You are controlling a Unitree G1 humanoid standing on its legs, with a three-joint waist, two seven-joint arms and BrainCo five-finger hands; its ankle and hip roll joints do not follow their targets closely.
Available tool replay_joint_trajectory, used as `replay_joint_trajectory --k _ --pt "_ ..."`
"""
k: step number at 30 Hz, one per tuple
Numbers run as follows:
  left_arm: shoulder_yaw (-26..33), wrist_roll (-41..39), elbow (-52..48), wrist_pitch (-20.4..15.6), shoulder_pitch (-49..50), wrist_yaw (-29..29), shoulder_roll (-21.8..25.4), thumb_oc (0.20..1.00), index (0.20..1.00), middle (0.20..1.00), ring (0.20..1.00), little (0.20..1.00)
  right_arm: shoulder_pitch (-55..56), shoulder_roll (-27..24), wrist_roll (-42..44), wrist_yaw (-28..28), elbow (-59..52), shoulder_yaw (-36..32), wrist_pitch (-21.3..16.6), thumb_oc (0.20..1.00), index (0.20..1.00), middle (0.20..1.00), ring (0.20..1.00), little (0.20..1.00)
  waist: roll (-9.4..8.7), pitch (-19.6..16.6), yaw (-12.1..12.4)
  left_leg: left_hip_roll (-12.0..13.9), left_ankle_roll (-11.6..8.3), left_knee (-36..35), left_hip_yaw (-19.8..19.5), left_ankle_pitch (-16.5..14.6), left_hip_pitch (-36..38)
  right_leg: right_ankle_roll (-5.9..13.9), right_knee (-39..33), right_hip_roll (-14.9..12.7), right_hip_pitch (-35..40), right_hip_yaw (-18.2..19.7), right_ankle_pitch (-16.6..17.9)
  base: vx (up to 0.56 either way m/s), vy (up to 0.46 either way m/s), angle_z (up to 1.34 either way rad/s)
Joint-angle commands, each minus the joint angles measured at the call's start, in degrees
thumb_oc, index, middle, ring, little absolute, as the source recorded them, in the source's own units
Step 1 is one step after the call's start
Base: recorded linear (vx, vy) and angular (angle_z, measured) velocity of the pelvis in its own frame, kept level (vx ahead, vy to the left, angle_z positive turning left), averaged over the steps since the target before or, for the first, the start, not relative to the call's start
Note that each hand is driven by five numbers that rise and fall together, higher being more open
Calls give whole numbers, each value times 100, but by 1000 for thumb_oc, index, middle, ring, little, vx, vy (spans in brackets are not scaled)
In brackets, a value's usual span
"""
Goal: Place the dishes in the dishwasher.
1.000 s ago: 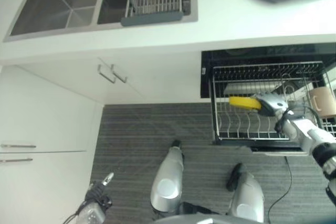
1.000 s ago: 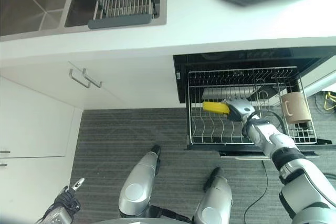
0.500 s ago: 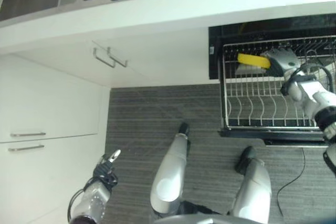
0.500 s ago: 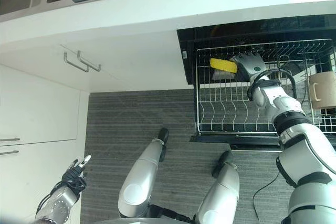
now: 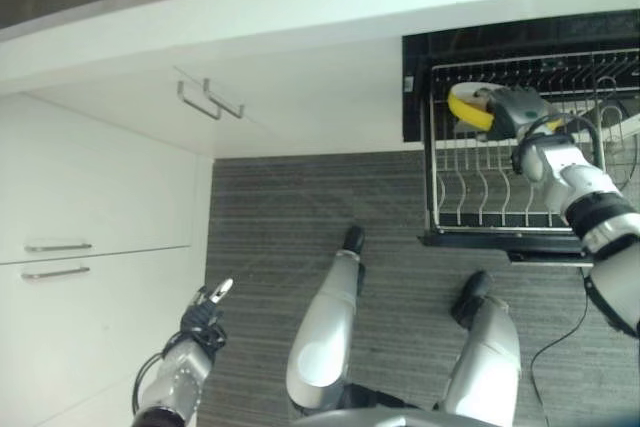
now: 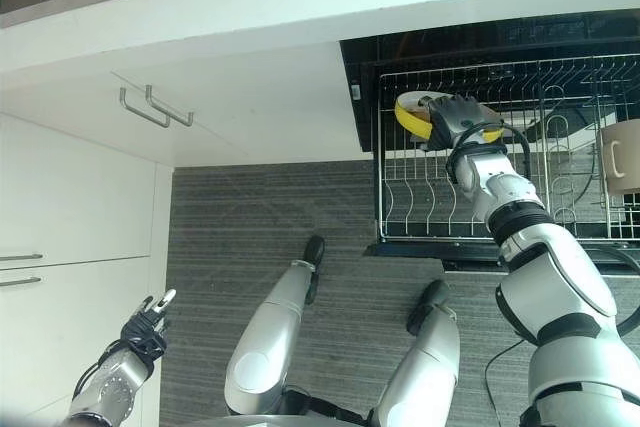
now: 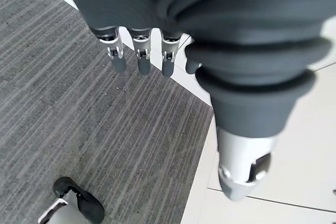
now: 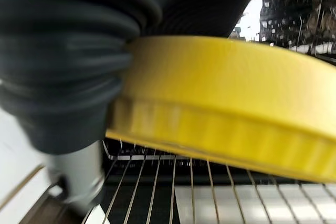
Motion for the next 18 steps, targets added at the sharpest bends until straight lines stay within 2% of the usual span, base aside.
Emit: replay_joint_trajectory --k 1,2,3,15,18 --pt "-94 -50 122 -171 -86 6 488 1000 1000 1000 1000 1000 619 134 716 1175 794 -28 186 1000 1000 1000 1000 1000 82 -77 236 -108 299 -1 -53 152 -228 -110 283 37 -47 -45 -76 0 0 0" --pt "-95 -41 125 -176 -101 7 488 1000 1000 1000 1000 1000 627 142 797 1261 809 -62 223 1000 1000 1000 1000 1000 77 -77 235 -108 300 -4 -51 153 -230 -112 279 41 -48 -48 -74 54 -23 1" --pt "-109 -34 91 -154 -98 42 496 1000 1000 1000 1000 1000 692 158 963 1364 837 -107 287 1000 1000 1000 1000 1000 62 -77 235 -100 284 45 -42 -3 -152 -66 344 36 12 -26 -217 55 -29 0" --pt "-103 60 10 -28 -198 135 494 1000 1000 1000 1000 1000 716 255 1560 1887 1112 -578 565 1000 1000 1000 1000 1000 37 -77 253 -173 327 77 -51 -3 -163 -92 388 23 -26 -67 -193 1 -3 3" --pt "-101 48 57 -56 -206 115 479 1000 1000 1000 1000 1000 745 299 1983 1973 1180 -732 635 1000 1000 1000 1000 1000 43 -78 247 -190 339 82 -44 3 -179 -103 390 32 -47 -58 -184 0 0 0"
